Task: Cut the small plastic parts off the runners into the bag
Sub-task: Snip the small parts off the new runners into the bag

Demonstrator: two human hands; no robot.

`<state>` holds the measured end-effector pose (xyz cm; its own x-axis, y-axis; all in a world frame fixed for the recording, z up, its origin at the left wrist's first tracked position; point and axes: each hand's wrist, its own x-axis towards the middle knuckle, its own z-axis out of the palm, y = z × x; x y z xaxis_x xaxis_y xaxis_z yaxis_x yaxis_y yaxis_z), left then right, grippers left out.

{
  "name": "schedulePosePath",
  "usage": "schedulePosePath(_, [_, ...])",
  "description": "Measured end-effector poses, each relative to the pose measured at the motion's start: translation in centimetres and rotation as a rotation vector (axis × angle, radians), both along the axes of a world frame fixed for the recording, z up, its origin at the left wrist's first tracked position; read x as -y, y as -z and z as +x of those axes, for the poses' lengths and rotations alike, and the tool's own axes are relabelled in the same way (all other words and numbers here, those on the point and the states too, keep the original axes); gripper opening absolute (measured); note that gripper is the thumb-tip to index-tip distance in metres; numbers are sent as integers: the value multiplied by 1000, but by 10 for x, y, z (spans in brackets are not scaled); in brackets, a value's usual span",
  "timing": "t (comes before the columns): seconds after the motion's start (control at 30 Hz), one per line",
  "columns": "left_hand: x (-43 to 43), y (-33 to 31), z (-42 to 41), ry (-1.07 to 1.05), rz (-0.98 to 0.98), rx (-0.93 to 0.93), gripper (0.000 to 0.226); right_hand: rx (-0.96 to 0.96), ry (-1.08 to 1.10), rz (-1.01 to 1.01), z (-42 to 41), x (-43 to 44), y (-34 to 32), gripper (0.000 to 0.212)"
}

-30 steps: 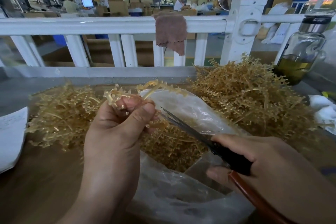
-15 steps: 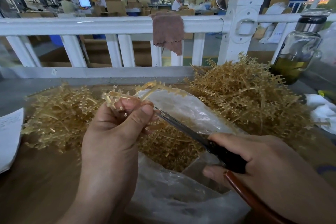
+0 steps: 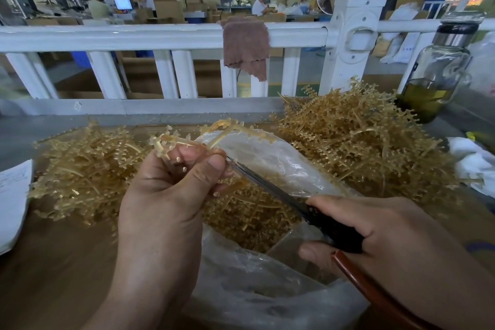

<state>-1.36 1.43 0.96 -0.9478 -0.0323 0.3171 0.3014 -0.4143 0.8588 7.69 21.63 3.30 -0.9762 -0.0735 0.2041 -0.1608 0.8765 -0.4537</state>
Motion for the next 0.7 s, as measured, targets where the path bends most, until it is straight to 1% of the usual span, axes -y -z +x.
schedulePosePath(0.3, [1,0,2,-5,5,6,14,-30,-28,33,1,-2,0,49])
schedulePosePath(0.7, [1,-2,2,-7,-8,19,14,-20,-36,44,0,-5,-1,56])
